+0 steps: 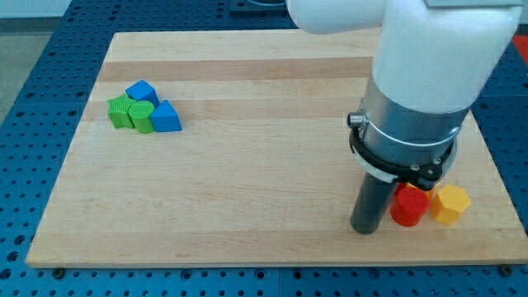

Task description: Move the hexagon to the top left corner of the board

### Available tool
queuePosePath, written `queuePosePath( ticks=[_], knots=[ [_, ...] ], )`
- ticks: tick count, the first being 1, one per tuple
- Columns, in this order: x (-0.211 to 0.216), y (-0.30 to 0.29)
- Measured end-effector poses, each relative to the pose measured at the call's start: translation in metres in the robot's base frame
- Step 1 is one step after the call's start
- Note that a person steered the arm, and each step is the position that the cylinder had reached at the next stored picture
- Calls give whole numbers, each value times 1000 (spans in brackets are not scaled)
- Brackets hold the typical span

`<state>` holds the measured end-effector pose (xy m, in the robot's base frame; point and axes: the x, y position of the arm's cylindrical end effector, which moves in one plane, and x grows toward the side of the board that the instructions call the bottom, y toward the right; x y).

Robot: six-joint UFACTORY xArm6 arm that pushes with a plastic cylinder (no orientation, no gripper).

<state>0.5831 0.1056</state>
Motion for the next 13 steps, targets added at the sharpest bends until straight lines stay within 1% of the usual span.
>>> queuePosePath(
  ticks=[1, 2, 3, 4, 5, 7, 9, 10, 12, 13],
  knots=[
    [4, 1],
    [24, 31],
    [25, 85],
    [20, 120],
    [5, 123],
    [-5, 94],
    [-41, 94],
    [-50, 98],
    [-47, 137],
    [-48, 141]
  ],
)
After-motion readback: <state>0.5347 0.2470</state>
